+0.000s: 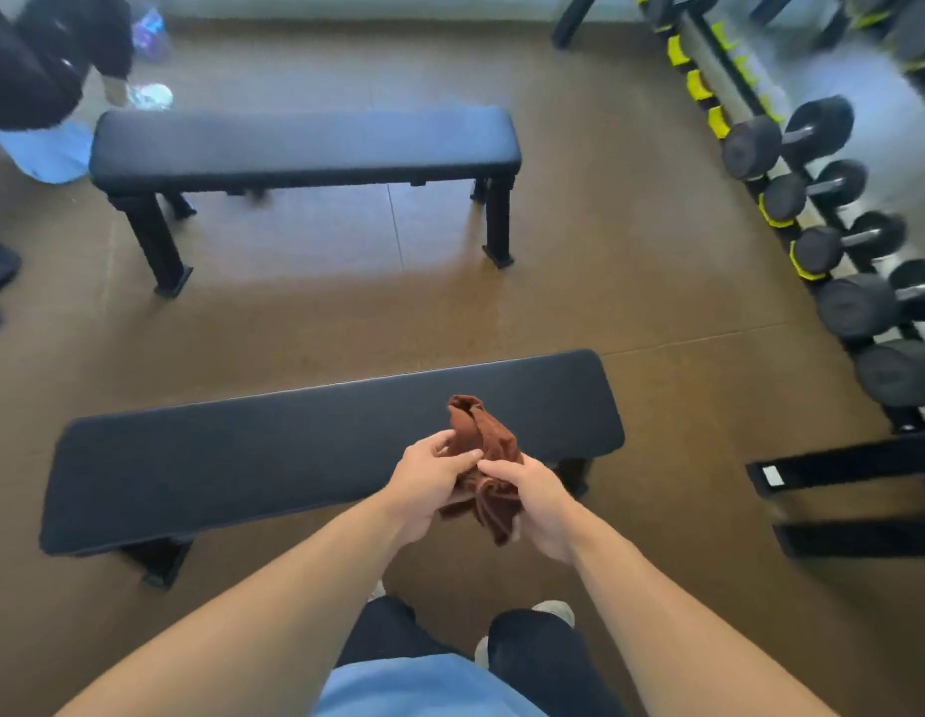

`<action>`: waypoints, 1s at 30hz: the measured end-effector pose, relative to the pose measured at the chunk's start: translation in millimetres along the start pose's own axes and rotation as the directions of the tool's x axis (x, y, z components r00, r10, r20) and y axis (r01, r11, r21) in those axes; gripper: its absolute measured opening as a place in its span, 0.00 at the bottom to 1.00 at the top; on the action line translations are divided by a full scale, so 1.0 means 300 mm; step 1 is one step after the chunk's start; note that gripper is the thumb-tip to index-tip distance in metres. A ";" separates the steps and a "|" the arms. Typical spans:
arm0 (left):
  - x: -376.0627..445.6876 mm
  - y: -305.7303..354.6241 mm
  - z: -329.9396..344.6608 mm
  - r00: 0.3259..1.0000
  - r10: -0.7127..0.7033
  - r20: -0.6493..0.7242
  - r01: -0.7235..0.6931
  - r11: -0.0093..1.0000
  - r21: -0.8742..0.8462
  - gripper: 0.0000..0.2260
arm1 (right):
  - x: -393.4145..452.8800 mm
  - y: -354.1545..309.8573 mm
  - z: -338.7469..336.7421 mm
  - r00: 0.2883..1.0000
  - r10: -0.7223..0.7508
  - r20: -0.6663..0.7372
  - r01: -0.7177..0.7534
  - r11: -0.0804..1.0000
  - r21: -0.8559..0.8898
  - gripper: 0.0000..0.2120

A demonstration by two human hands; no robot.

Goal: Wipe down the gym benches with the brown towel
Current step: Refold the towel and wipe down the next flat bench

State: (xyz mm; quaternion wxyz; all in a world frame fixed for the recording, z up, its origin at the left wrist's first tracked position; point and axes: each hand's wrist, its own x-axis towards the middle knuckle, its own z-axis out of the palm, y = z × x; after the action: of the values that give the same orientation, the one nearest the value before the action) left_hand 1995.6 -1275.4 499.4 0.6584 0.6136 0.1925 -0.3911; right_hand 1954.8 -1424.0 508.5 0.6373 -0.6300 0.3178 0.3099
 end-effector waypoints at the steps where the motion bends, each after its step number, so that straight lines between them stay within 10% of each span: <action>1: 0.007 0.005 0.062 0.999 0.019 -0.045 -0.016 0.999 0.052 0.08 | -0.013 0.021 -0.057 0.992 0.034 -0.118 -0.027 0.998 0.062 0.12; 9: 0.076 0.069 0.582 0.927 0.157 -0.341 -0.048 0.951 0.307 0.05 | -0.194 0.159 -0.736 0.870 0.018 -0.493 0.035 0.995 0.098 0.09; 14: 0.143 0.117 0.823 0.913 0.208 -0.350 -0.060 0.919 0.390 0.07 | -0.243 0.110 -1.083 0.924 -0.085 -0.372 0.056 0.995 -0.087 0.23; 19: 0.228 0.208 0.943 0.901 0.272 -0.339 -0.135 0.917 0.376 0.12 | -0.141 0.000 -1.299 0.899 -0.112 -0.423 0.032 0.981 -0.193 0.04; 22: 0.311 0.288 0.970 0.905 0.267 -0.331 -0.135 0.918 0.372 0.15 | -0.093 -0.102 -1.392 0.904 -0.071 -0.422 -0.006 0.984 -0.178 0.11; 30: 0.535 0.469 1.119 0.909 0.275 -0.313 -0.130 0.900 0.415 0.08 | -0.013 -0.455 -1.578 0.832 -0.469 -0.298 0.303 0.832 -0.465 0.12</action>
State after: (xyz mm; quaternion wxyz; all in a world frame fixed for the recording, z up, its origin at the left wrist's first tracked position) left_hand 2125.0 -1650.2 532.3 0.5153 0.8094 0.1644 -0.2288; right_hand 2054.1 -1899.4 592.4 0.4667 -0.8476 0.2342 0.0945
